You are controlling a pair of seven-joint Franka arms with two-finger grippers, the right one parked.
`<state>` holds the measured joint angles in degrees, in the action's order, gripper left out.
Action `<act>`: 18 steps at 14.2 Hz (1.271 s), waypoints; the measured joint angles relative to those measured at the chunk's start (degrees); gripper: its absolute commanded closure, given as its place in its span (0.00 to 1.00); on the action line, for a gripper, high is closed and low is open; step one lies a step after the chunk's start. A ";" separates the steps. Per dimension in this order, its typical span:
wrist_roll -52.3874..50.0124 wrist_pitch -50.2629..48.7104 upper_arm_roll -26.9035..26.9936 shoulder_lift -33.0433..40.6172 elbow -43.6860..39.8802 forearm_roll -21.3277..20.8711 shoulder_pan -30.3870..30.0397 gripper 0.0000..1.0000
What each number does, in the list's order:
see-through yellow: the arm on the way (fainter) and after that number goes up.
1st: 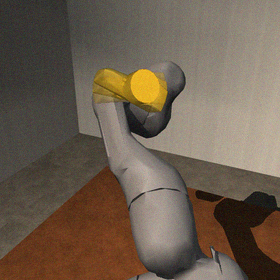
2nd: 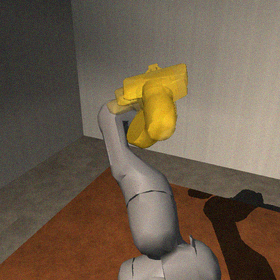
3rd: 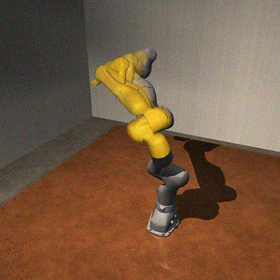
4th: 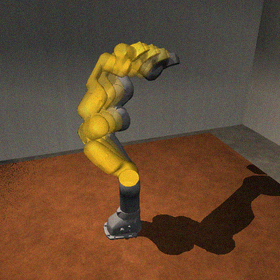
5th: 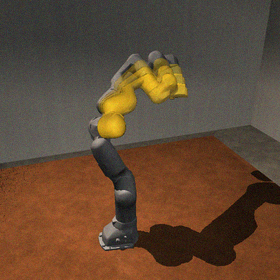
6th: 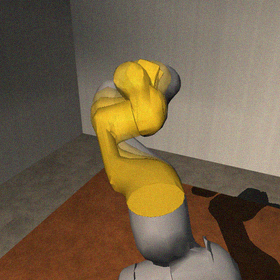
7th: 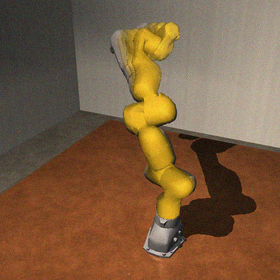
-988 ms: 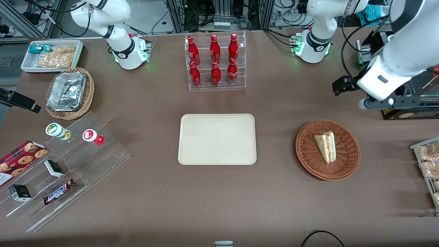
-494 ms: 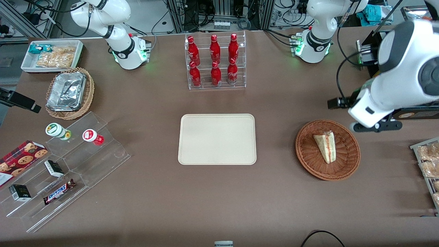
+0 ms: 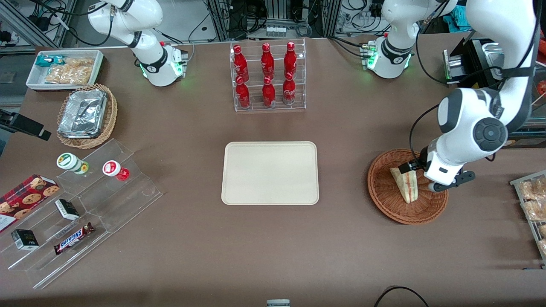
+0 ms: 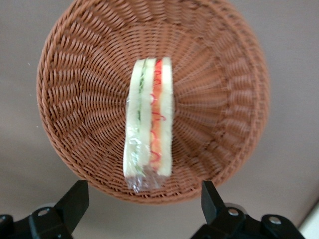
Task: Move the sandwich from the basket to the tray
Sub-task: 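Close the left gripper on the wrapped sandwich and lift it, then carry the sandwich with the left gripper over the beige tray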
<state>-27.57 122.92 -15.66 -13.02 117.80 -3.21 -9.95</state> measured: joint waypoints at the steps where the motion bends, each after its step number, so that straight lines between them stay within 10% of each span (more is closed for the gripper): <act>1: -0.13 1.48 0.50 -0.05 1.22 0.00 -0.01 0.00; 9: -0.79 14.05 0.90 -5.33 4.23 0.01 -0.02 0.00; 13: -0.82 15.87 0.89 -7.66 4.23 0.01 -0.02 0.72; 18: -0.82 15.78 0.89 -8.26 4.12 0.00 -0.02 0.85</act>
<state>-28.39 138.71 -14.77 -21.27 121.93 -3.20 -9.97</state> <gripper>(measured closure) 0.643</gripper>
